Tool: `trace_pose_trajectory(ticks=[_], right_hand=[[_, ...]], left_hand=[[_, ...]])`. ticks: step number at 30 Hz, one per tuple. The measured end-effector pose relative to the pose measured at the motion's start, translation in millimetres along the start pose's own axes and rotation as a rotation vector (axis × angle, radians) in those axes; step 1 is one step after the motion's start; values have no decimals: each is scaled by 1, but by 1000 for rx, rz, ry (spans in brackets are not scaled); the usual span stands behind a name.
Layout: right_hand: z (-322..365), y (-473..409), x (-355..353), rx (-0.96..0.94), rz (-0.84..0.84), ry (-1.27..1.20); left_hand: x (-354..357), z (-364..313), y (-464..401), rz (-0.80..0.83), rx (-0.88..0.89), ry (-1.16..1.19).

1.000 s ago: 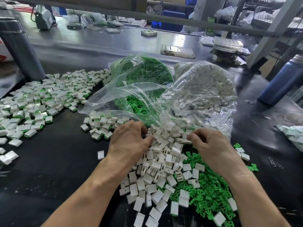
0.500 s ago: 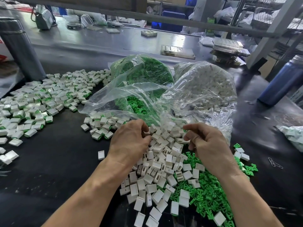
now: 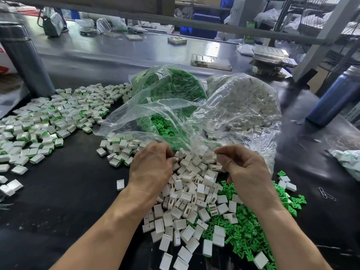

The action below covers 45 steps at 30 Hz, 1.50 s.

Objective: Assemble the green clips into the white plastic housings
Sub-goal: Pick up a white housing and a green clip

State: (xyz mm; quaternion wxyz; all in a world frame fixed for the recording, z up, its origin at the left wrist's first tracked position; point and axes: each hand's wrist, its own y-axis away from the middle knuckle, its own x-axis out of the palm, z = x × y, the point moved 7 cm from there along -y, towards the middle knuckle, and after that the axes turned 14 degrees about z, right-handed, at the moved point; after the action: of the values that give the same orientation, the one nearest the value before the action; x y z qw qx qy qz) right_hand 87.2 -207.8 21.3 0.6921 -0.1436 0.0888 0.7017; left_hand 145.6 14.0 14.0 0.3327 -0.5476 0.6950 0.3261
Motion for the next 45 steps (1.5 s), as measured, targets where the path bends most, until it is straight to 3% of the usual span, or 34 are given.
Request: trace_pose_trajectory(ticks=[4, 8, 11, 16, 32, 45], right_hand=[[-2, 1, 0, 14, -19, -46], [-1, 1, 4, 17, -16, -176], [2, 1, 7, 8, -3, -286], [5, 2, 11, -11, 12, -386], [7, -1, 17, -54, 51, -596], [15, 3, 20, -129, 74, -427]], left_hand=[[1, 0, -1, 2, 17, 24], [-2, -7, 4, -39, 170, 179], [0, -20, 9, 19, 311, 339], [6, -35, 13, 107, 400, 469], [14, -34, 12, 141, 398, 657], [17, -41, 16, 175, 476, 566]])
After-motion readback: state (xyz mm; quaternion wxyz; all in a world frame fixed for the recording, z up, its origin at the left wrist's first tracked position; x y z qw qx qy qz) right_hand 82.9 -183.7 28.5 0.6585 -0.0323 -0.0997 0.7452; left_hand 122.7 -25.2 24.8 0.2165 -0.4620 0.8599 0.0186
